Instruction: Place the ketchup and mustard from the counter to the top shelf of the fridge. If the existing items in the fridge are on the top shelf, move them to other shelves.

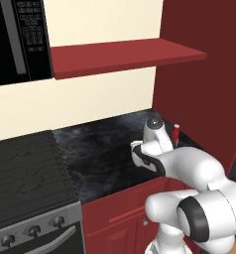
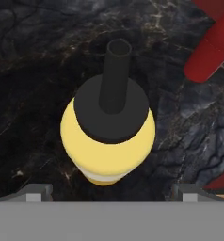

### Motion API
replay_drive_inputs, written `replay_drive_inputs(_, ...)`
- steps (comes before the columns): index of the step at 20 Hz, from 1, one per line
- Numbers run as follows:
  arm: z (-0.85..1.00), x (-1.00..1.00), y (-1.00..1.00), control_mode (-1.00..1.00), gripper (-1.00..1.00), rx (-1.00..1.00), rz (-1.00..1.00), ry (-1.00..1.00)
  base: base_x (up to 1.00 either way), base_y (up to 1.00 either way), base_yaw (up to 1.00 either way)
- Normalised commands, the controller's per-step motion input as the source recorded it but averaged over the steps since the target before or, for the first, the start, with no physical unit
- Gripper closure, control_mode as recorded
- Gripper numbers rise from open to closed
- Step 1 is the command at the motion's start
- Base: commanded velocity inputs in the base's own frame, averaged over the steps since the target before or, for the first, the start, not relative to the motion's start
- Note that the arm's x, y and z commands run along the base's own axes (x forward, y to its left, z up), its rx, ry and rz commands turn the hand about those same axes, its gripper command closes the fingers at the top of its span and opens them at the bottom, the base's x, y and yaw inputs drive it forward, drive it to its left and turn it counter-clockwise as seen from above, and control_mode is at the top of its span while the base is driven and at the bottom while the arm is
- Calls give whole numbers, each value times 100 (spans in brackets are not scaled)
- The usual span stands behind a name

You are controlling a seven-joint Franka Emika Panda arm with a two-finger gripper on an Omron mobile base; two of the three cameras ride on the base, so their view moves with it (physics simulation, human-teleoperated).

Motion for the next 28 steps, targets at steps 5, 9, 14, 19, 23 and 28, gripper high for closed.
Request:
replay_drive_inputs(5,-7,10,0,-100,-100,0,0,-2,0,0,0)
replay_drive_inputs(9,-6,8,0,-100,-100,0,0,0,0,0,0)
replay_drive_inputs(14,-3,12,0,-100,-100,0,0,0,0,0,0)
replay_drive_inputs(19,-2,14,0,-100,-100,0,0,0,0,0,0)
replay_drive_inputs(23,-3,16,0,-100,-100,0,0,-1,0,0,0)
replay_drive_inputs(28,-11,10,0,-100,-100,0,0,-6,0,0,0)
